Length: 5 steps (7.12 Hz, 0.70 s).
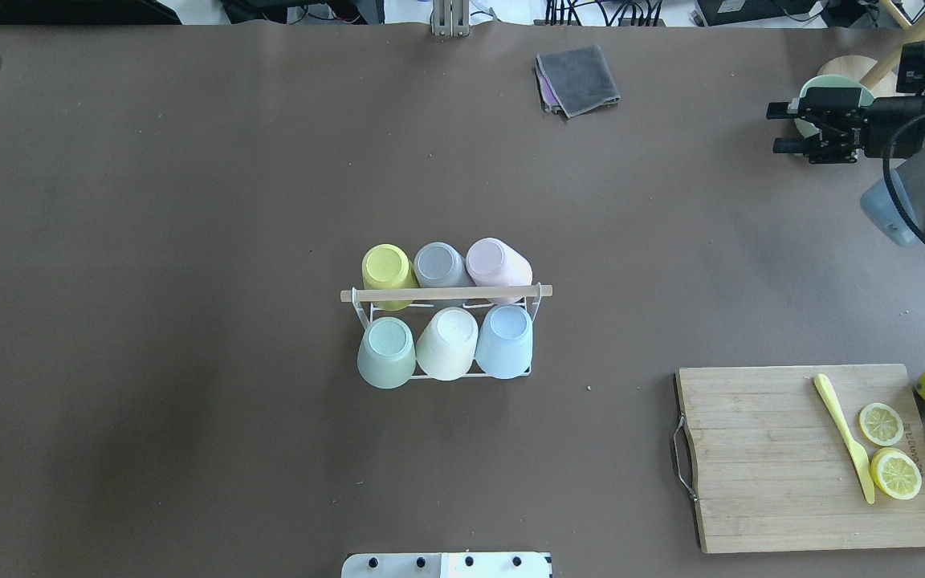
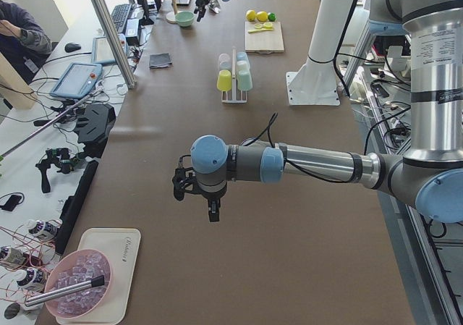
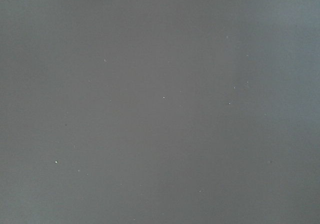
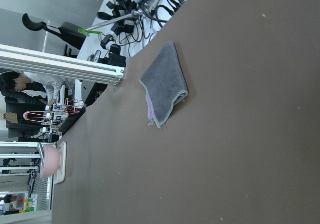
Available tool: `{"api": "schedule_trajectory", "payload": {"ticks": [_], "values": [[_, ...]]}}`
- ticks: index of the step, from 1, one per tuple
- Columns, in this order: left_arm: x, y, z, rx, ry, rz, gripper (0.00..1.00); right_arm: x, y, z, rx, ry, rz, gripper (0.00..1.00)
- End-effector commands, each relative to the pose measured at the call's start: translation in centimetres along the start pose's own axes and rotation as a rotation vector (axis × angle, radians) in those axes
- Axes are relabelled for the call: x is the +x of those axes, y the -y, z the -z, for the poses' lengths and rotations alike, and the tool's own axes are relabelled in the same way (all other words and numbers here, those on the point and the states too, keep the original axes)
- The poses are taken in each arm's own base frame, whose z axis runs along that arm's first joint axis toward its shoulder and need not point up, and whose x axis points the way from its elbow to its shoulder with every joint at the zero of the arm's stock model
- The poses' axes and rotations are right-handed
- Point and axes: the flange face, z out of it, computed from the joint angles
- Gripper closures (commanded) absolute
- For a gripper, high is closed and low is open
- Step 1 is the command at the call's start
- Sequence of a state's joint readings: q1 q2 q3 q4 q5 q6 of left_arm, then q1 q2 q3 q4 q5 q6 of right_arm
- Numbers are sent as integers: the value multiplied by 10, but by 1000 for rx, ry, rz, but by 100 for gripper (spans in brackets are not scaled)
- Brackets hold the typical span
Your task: Place cup on cup holder
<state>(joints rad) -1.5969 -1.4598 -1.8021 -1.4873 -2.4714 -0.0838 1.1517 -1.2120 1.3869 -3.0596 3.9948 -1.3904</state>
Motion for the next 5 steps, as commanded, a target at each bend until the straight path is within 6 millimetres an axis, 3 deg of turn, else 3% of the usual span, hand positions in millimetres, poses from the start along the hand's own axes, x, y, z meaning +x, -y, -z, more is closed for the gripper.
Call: {"api": "schedule_trajectory", "payload": {"ticks": [1, 3, 5], "values": [[5, 4, 2, 2, -8, -5, 3, -3, 11, 7, 61, -2, 282, 0], [-6, 6, -7, -11, -10, 9, 2, -1, 11, 10, 64, -23, 380, 0], [-6, 6, -8, -13, -10, 9, 2, -7, 14, 10, 118, -23, 278, 0]]}}
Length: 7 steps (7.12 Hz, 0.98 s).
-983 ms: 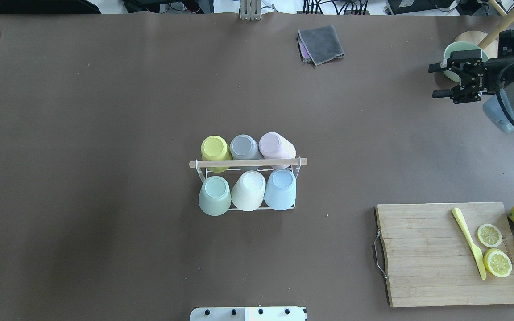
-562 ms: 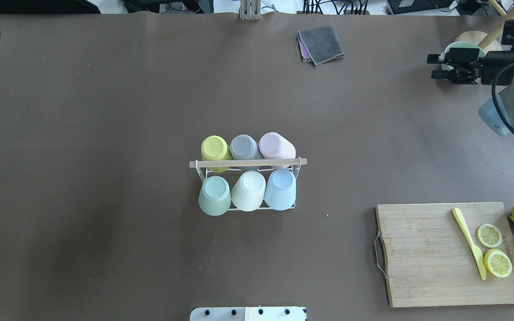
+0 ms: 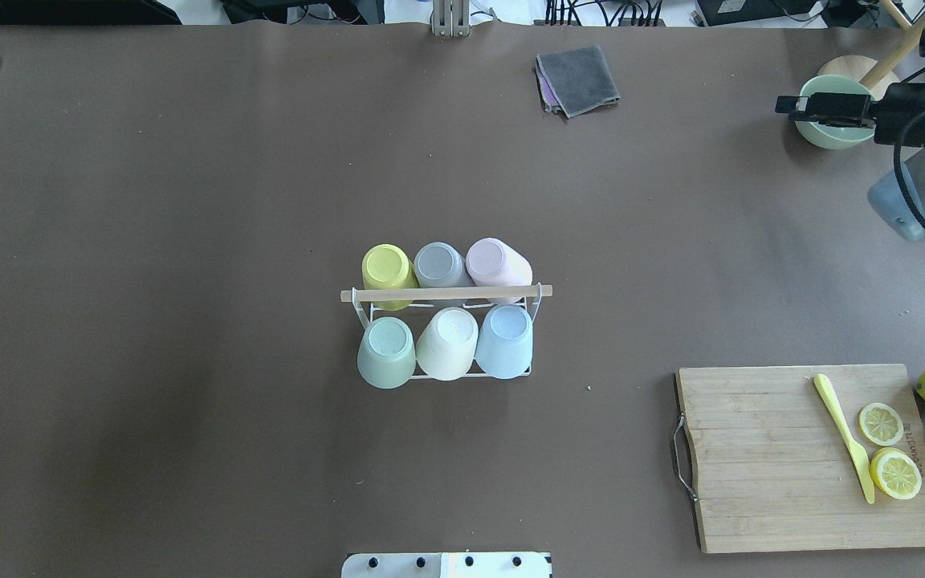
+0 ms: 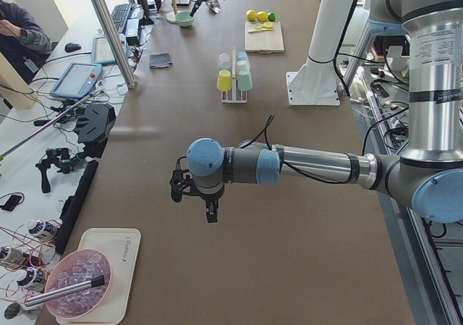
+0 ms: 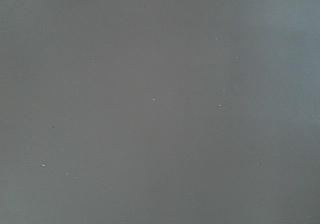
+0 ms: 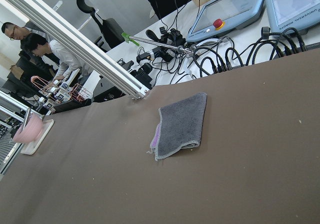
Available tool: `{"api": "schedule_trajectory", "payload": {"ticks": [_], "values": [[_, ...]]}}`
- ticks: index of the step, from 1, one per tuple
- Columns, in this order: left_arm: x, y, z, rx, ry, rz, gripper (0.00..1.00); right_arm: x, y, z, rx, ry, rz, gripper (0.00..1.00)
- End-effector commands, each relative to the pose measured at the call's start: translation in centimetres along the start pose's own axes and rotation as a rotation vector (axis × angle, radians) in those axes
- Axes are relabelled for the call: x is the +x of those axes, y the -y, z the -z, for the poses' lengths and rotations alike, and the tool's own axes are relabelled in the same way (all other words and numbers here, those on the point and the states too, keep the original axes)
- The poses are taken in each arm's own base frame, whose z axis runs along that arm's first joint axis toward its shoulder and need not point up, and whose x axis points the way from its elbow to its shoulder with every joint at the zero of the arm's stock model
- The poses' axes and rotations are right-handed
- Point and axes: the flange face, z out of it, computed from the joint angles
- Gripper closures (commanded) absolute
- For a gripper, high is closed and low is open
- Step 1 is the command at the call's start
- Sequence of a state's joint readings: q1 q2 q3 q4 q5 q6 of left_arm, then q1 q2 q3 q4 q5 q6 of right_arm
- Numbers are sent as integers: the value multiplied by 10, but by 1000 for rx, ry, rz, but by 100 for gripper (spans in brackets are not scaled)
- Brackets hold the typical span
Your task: Place cup on cup holder
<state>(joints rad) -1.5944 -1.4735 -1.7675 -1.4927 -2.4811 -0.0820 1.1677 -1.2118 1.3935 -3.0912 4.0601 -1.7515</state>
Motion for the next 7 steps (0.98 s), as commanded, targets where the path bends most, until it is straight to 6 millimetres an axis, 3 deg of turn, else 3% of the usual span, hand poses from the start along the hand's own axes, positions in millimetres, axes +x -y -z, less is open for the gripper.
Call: {"api": "schedule_trajectory", "payload": {"ticks": [1, 3, 7], "values": [[0, 0, -1, -1, -1, 2, 2, -23, 11, -3, 58, 28, -241, 0], [-1, 0, -1, -2, 1, 3, 2, -52, 28, -5, 103, 104, -609, 0], [-4, -1, -3, -7, 1, 9, 2, -64, 61, 7, 178, 310, -1223, 0]]}}
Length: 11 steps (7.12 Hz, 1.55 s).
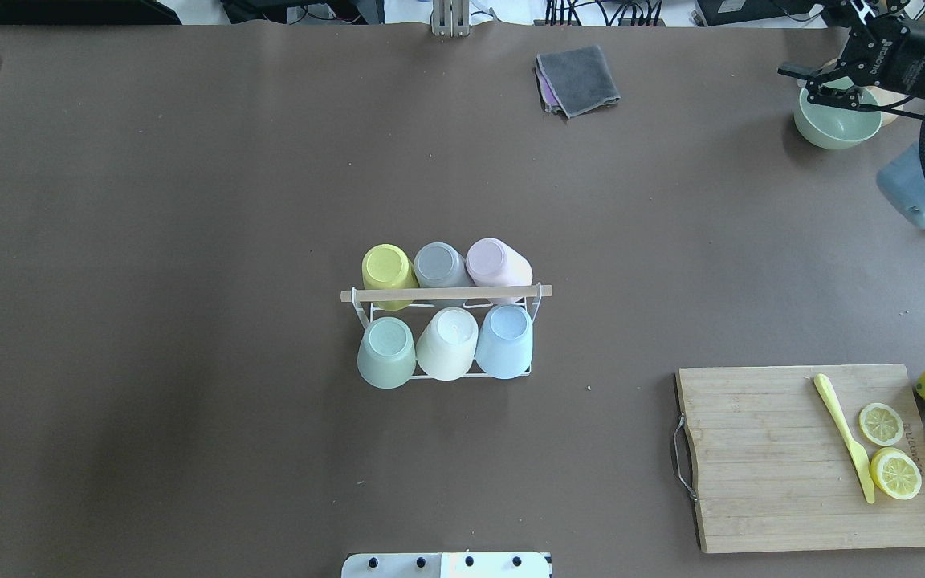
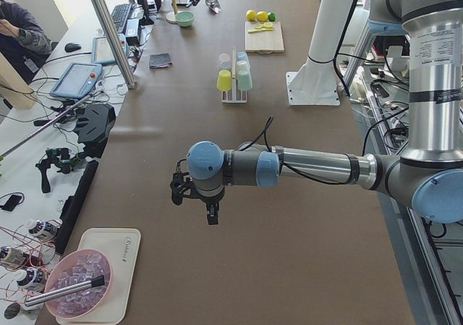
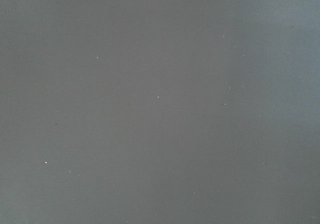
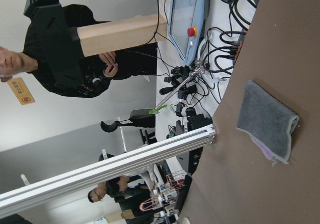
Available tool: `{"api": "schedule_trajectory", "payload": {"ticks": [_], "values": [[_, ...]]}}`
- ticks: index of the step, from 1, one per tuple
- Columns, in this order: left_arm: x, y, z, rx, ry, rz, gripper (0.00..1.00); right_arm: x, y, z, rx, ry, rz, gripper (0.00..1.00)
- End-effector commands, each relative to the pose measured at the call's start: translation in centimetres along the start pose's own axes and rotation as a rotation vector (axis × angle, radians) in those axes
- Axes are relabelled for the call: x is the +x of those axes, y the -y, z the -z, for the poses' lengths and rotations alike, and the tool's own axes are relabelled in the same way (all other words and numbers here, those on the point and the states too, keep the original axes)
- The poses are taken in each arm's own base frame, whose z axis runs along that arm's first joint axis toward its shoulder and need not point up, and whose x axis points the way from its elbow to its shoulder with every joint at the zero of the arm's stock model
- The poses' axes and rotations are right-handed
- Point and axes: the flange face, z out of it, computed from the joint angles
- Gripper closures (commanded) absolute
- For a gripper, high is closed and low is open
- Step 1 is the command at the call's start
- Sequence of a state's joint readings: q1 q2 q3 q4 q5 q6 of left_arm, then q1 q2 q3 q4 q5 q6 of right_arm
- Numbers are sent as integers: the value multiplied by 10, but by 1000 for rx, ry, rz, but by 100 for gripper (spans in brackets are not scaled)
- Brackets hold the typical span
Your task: Place cup on cup holder
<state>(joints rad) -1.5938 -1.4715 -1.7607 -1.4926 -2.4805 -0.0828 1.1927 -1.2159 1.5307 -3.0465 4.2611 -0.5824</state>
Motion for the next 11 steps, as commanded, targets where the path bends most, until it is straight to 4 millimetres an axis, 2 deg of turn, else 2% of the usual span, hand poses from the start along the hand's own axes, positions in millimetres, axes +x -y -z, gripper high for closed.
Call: {"api": "schedule_trajectory", "payload": {"ticks": [1, 3, 4, 5, 6, 9, 11], "values": [[-1, -1, -1, -2, 0, 3, 2, -18, 10, 6, -4, 154, -350, 0], [-1, -1, -1, -2, 0, 3, 2, -26, 20, 19, -44, 220, -621, 0], [-1, -1, -1, -2, 0, 1, 2, -21, 25, 29, -93, 220, -715, 0], [-1, -1, -1, -2, 0, 3, 2, -11, 28, 38, -167, 143, -691, 0], [-1, 0, -1, -2, 0, 1, 2, -12, 38, 50, -275, 32, -593, 0], [-1, 0, -1, -2, 0, 1, 2, 2, 49, 107, -403, -271, -283, 0], [-2, 0, -1, -3, 0, 2, 2, -1, 63, 144, -465, -462, -21, 0]]}}
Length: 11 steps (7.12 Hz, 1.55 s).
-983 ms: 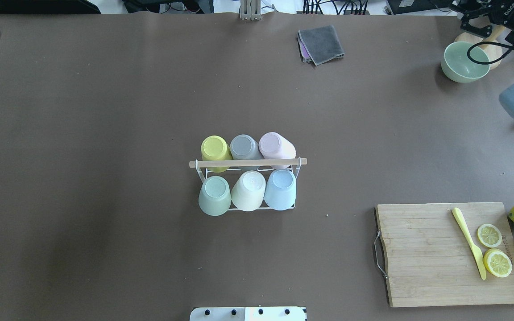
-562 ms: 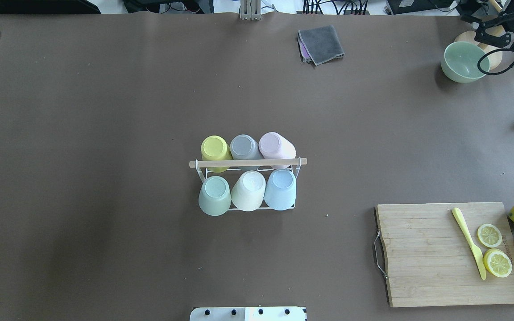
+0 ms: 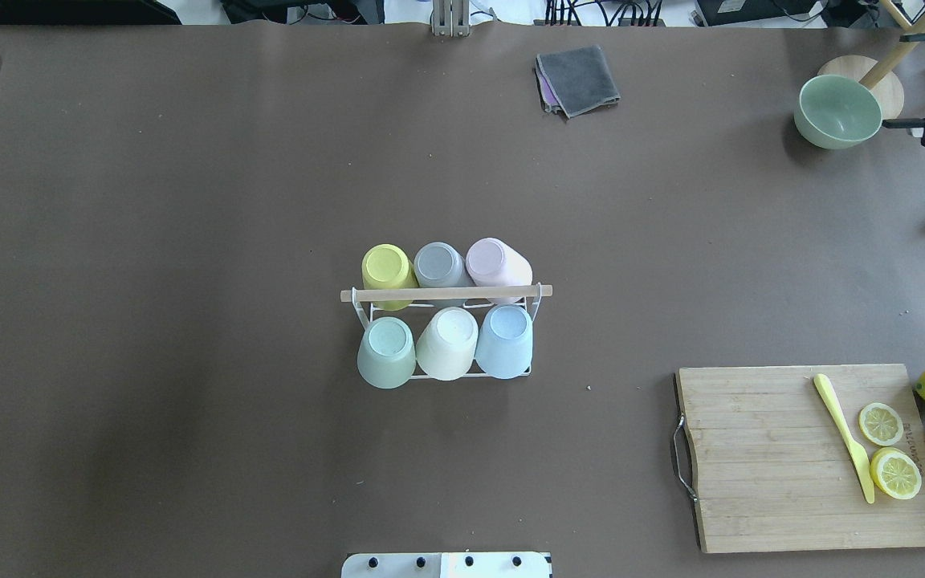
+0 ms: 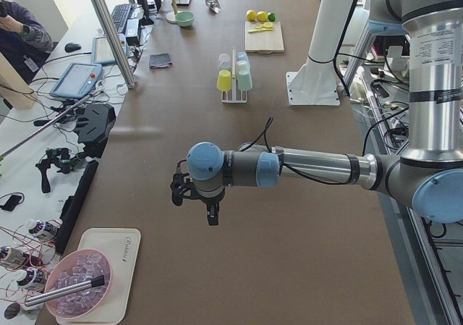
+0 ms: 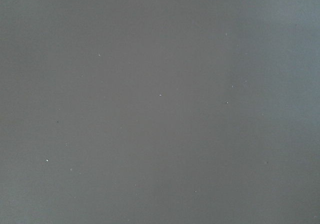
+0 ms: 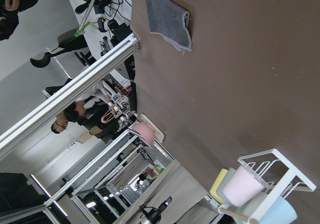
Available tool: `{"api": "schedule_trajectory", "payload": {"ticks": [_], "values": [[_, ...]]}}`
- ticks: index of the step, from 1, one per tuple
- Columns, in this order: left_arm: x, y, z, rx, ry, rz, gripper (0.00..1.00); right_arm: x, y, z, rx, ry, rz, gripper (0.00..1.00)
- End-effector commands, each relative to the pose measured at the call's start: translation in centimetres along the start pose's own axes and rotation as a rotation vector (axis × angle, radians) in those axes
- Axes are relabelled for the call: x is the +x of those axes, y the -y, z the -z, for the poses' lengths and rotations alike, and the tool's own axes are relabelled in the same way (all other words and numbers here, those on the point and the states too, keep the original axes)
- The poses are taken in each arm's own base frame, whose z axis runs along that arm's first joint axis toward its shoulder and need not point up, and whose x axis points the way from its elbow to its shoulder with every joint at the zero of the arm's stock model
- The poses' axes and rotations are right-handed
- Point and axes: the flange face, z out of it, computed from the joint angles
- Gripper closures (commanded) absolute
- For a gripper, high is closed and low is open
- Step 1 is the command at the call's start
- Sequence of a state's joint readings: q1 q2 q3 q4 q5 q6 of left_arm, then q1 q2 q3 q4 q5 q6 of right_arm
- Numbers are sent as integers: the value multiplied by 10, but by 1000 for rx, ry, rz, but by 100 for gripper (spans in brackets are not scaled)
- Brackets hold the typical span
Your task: Place cup on cup holder
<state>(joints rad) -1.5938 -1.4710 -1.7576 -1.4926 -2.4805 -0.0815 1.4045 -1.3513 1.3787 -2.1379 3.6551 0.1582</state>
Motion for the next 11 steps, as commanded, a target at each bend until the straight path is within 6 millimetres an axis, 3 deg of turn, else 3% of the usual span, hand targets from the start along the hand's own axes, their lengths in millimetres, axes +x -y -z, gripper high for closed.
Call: {"api": "schedule_trajectory", "payload": {"ticks": [1, 3, 6, 8, 11], "values": [[-2, 0, -2, -4, 0, 4, 2, 8, -3, 38, 20, -311, 276, 0], [-2, 0, -2, -4, 0, 3, 2, 19, -3, 58, 74, -512, 426, 0], [-4, 1, -3, -6, 1, 3, 2, 33, 4, 76, 159, -710, 470, 0], [-4, 1, -3, -6, 1, 3, 2, 31, 8, 110, 301, -928, 529, 0], [-6, 0, -5, -9, 1, 7, 2, 51, 21, 157, 423, -1143, 470, 0]]}}
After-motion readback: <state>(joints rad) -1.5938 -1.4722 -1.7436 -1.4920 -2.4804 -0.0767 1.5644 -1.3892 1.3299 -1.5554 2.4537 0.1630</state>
